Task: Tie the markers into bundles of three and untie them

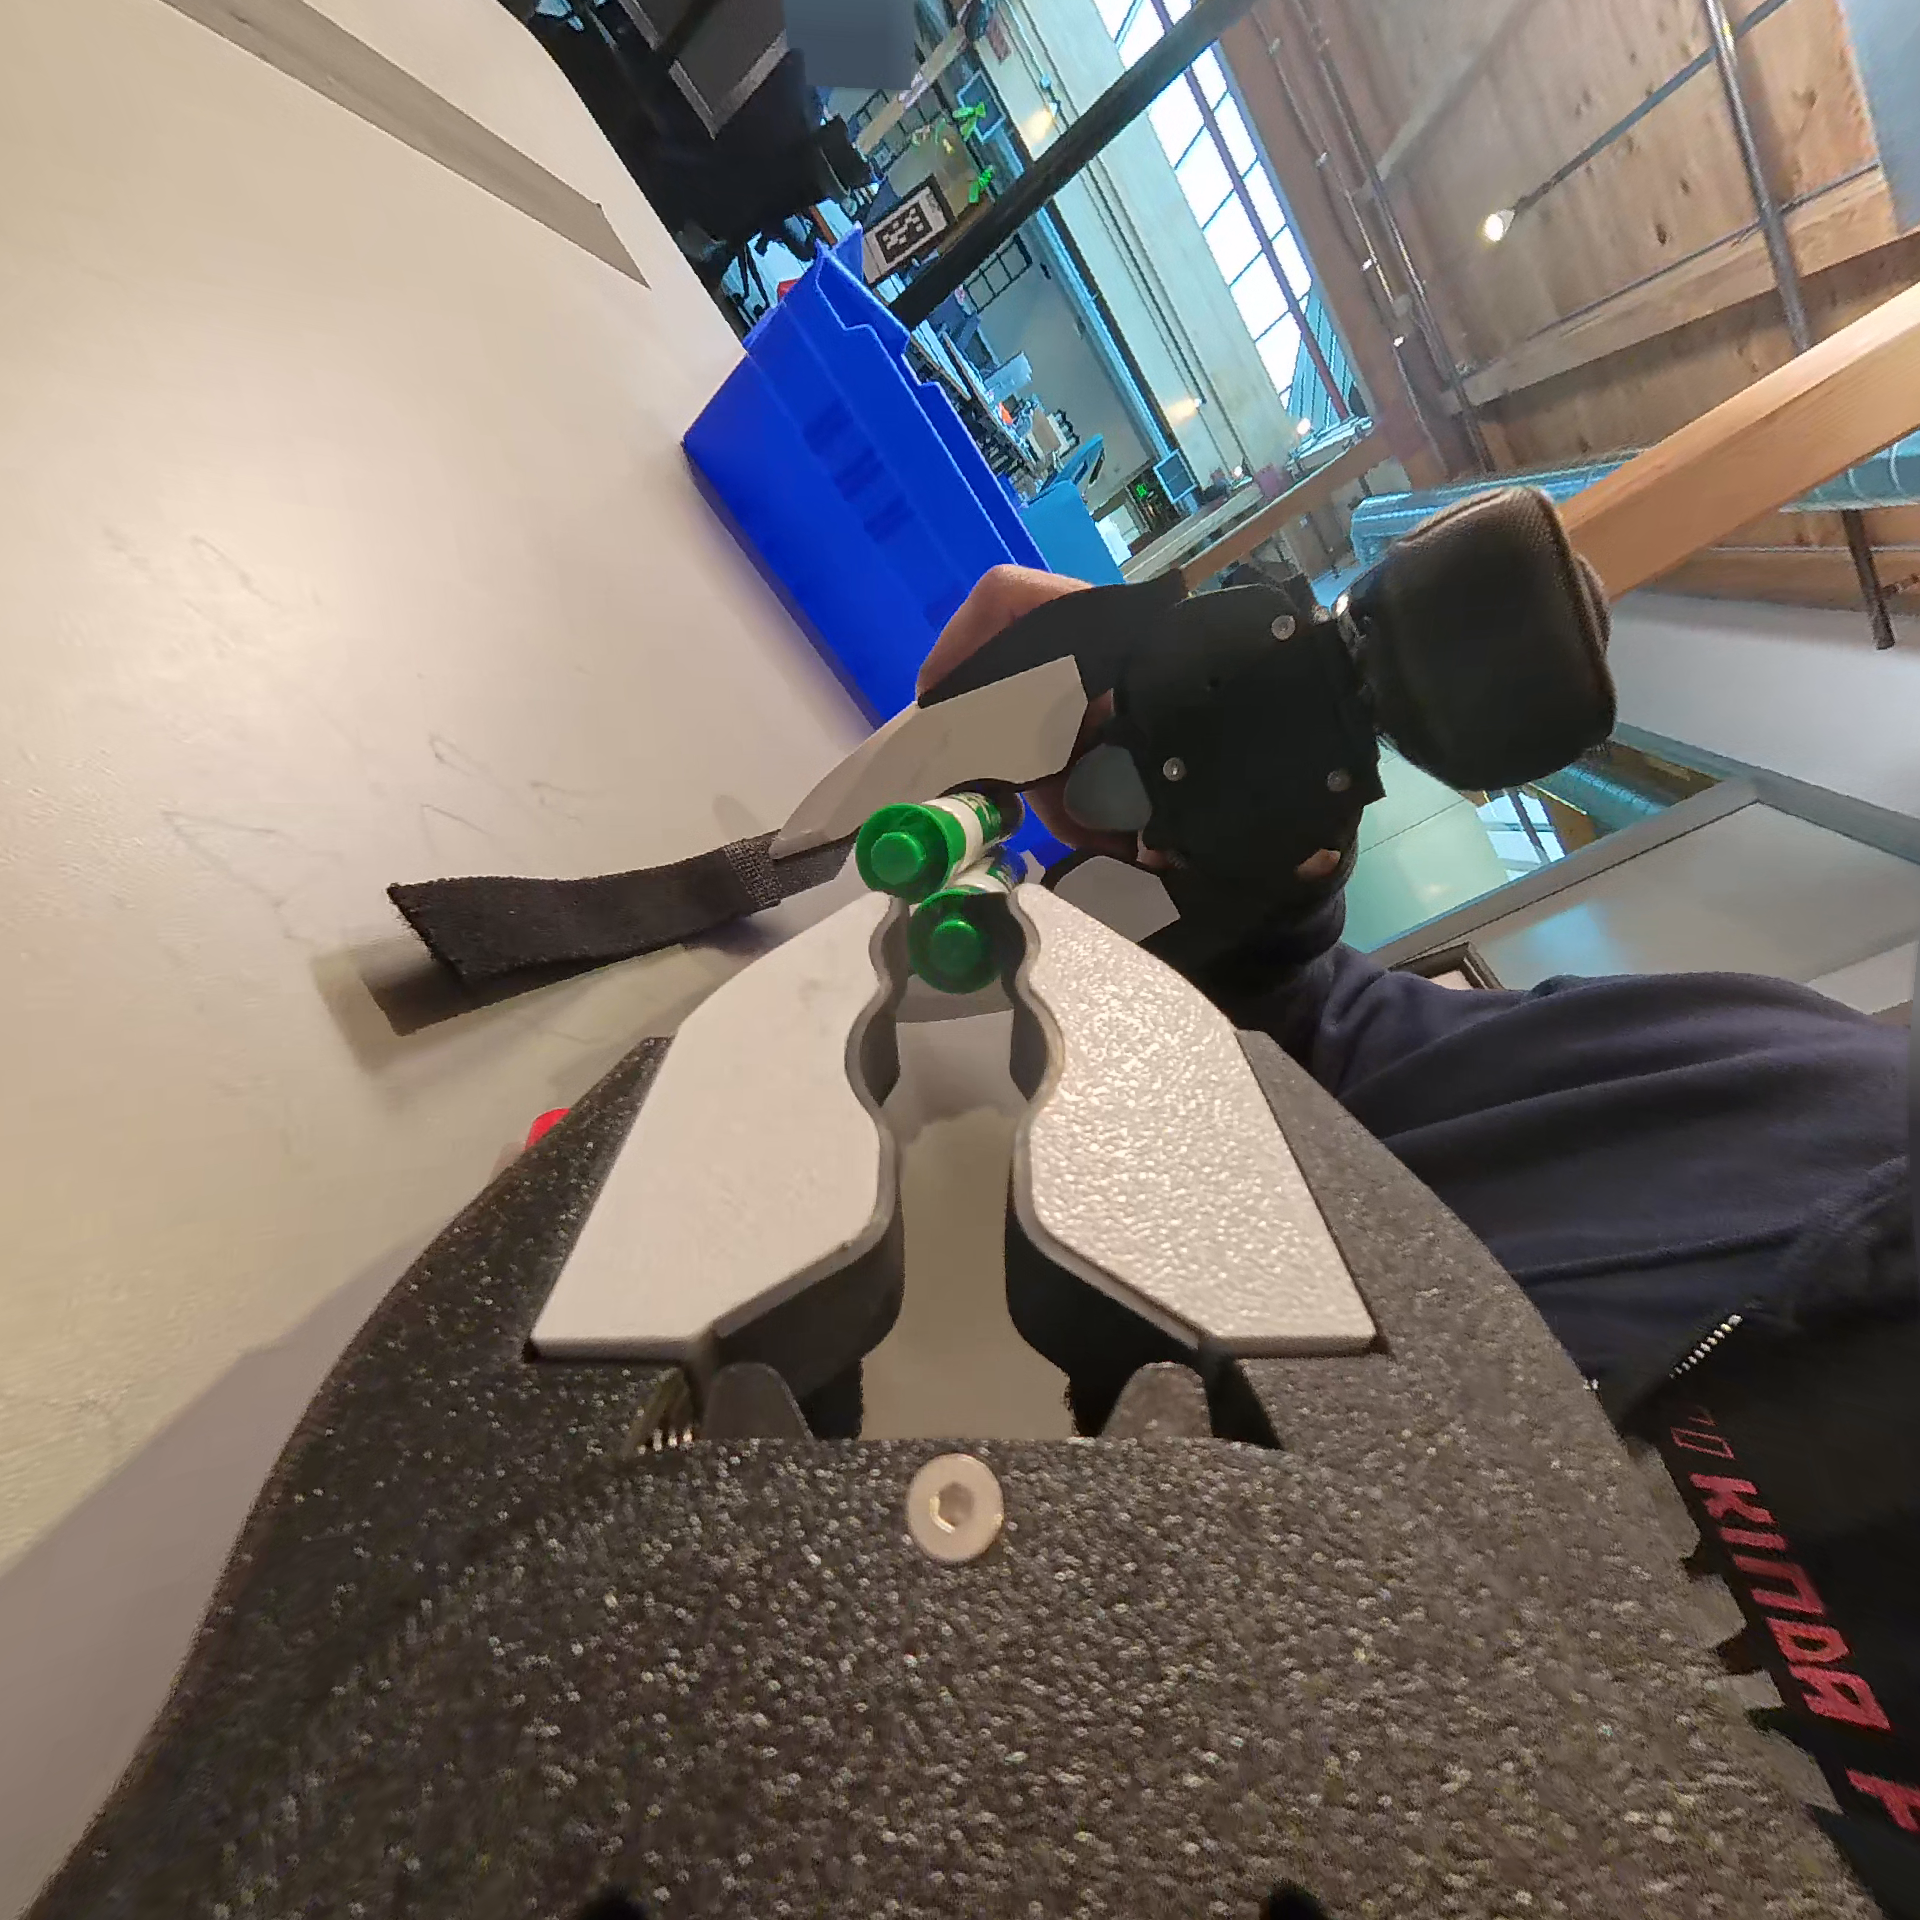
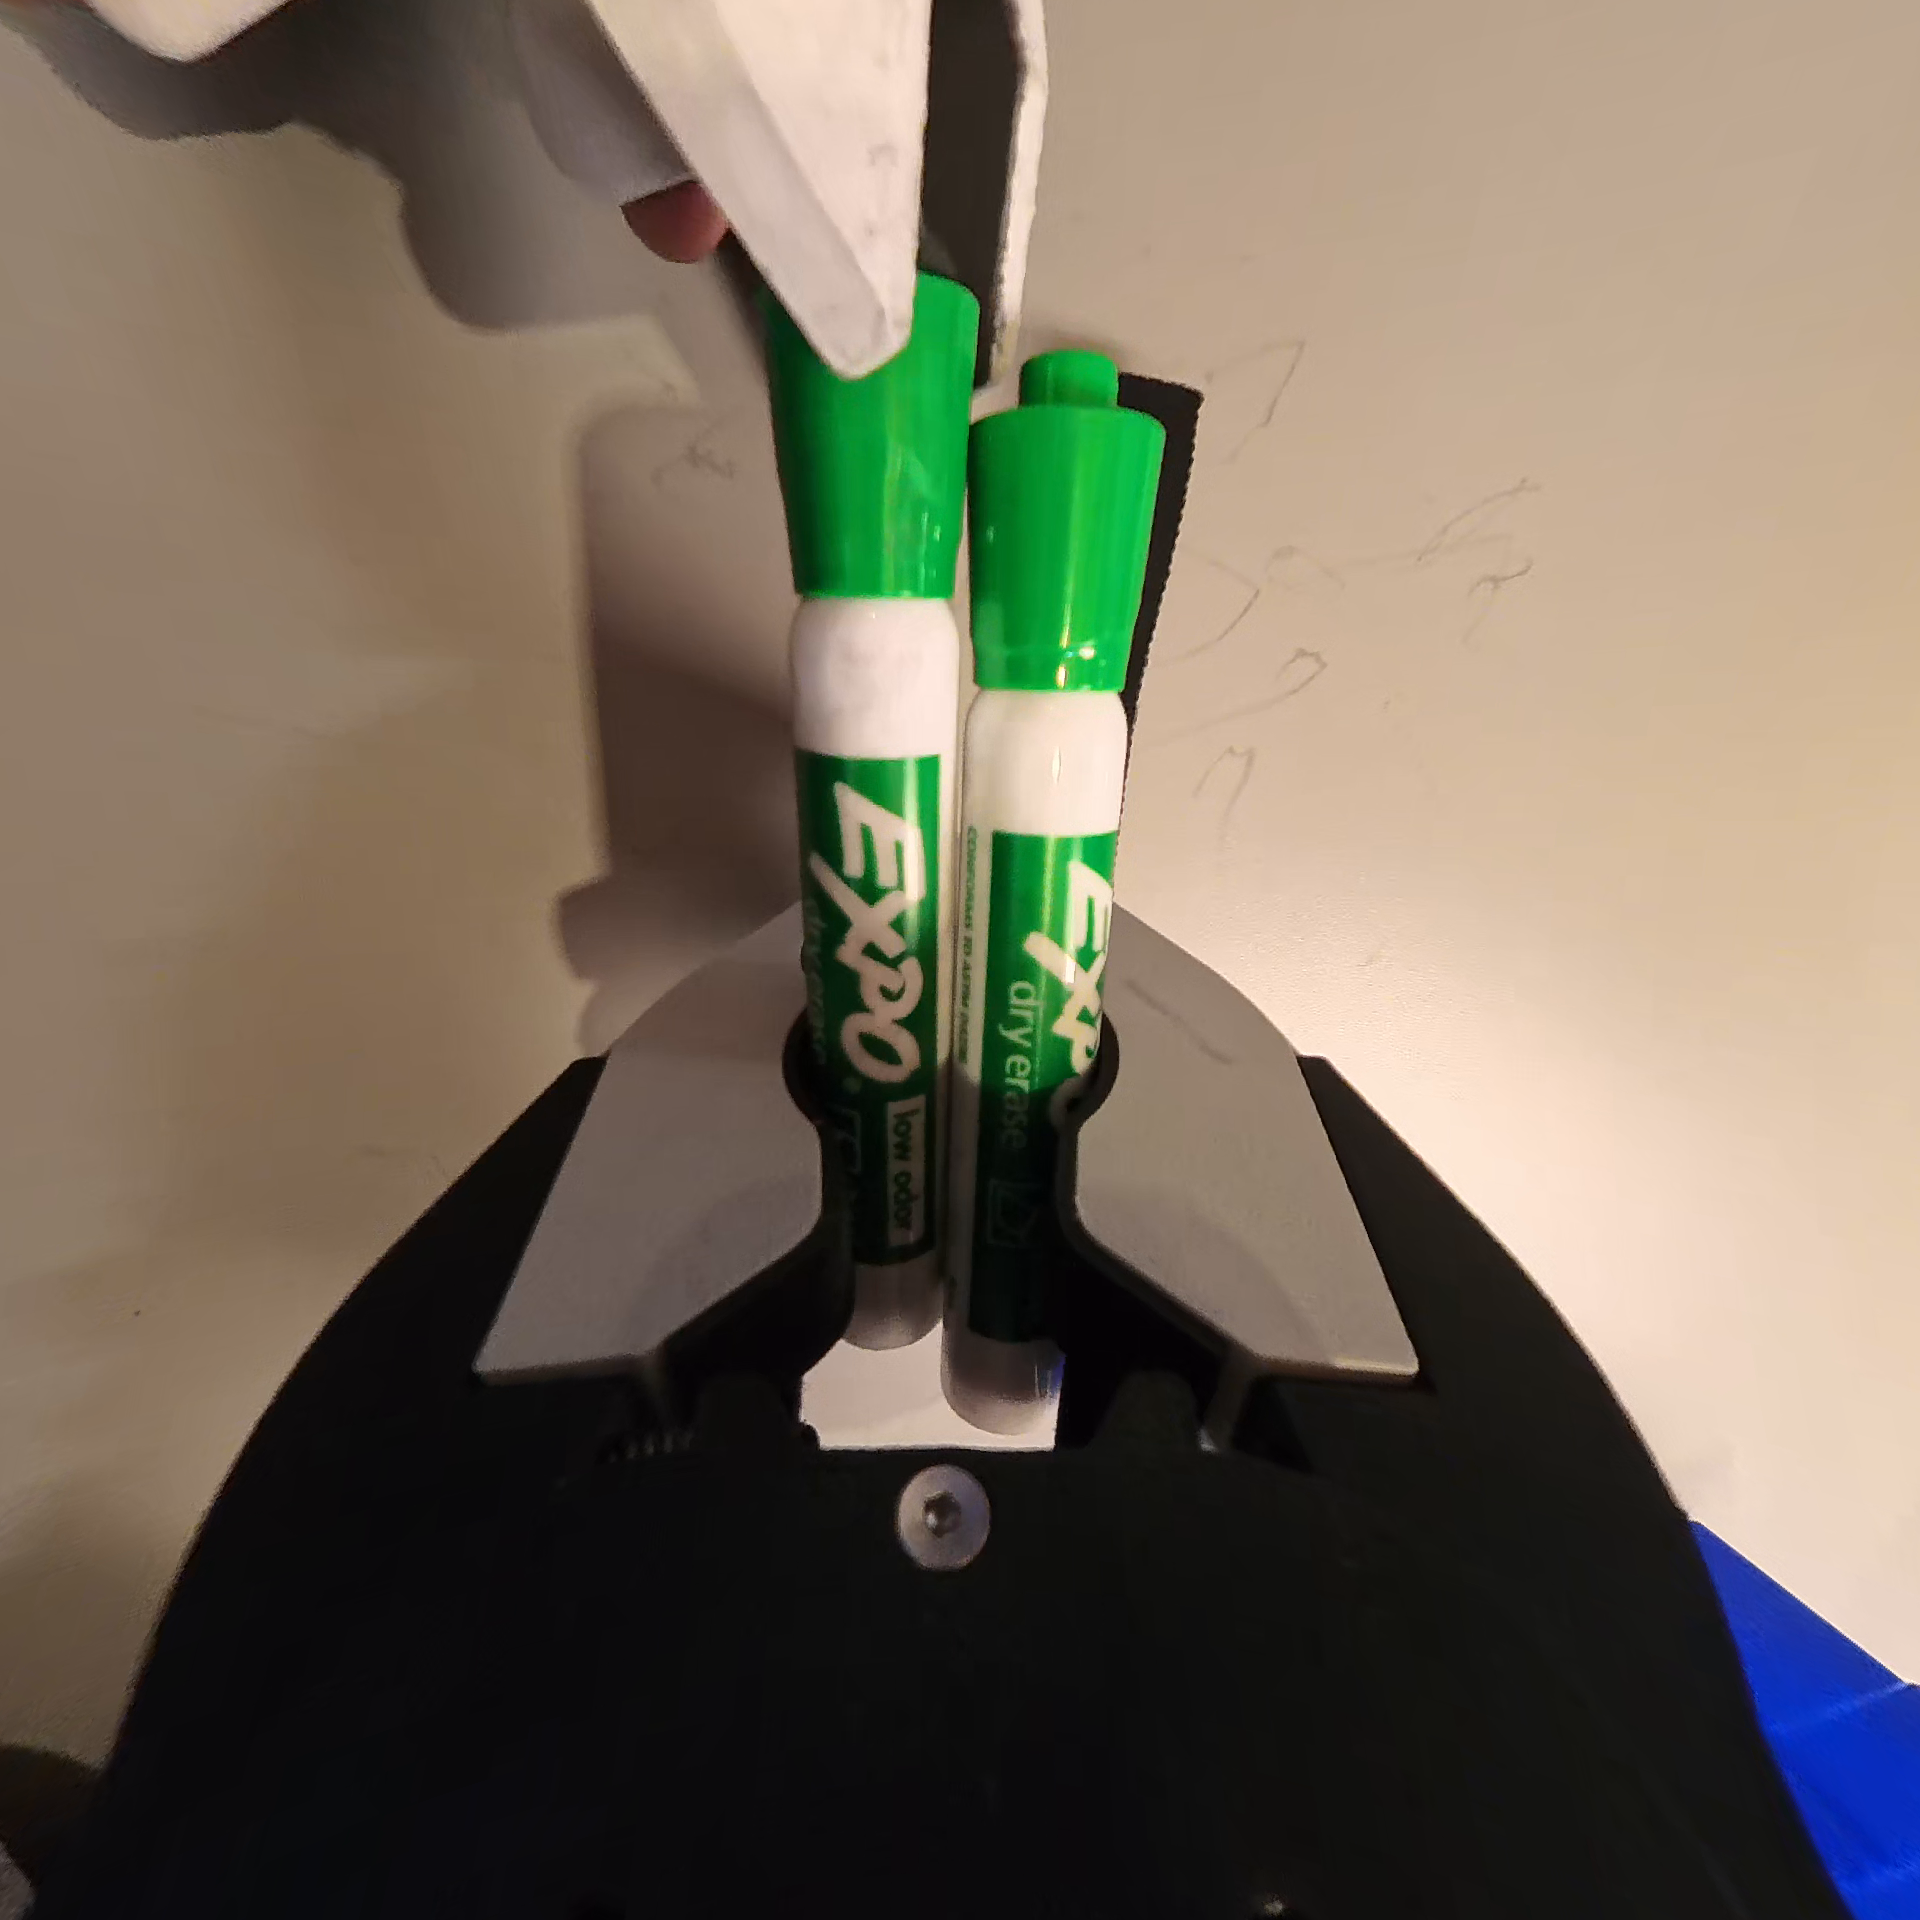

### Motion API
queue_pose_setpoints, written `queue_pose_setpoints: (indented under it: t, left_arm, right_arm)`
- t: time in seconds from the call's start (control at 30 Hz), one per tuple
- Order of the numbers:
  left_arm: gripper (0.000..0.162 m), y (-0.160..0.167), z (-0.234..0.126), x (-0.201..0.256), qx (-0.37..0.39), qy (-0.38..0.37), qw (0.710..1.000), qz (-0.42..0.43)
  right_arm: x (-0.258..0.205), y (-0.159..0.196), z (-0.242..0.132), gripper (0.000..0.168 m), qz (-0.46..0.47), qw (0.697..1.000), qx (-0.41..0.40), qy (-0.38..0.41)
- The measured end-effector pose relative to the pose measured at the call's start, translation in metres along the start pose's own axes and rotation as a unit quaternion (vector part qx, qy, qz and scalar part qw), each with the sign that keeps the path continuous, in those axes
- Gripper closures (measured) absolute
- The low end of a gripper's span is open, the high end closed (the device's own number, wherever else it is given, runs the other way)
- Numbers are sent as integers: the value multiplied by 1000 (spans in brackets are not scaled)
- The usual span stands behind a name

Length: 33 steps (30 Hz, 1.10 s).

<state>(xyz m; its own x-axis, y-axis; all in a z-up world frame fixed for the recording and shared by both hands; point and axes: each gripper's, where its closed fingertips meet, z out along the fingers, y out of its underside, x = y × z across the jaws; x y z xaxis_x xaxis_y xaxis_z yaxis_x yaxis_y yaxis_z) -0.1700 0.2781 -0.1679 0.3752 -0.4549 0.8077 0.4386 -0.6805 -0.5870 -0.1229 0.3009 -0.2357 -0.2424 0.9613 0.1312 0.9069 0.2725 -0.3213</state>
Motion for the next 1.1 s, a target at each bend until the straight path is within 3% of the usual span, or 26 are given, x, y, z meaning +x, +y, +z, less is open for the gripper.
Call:
queue_pose_setpoints:
  t: [1.1]
  left_arm:
    - [145,0,2,-4,40,15,998,-54]
  right_arm:
    - [-1,-4,1,127,-4,1000,18,-18]
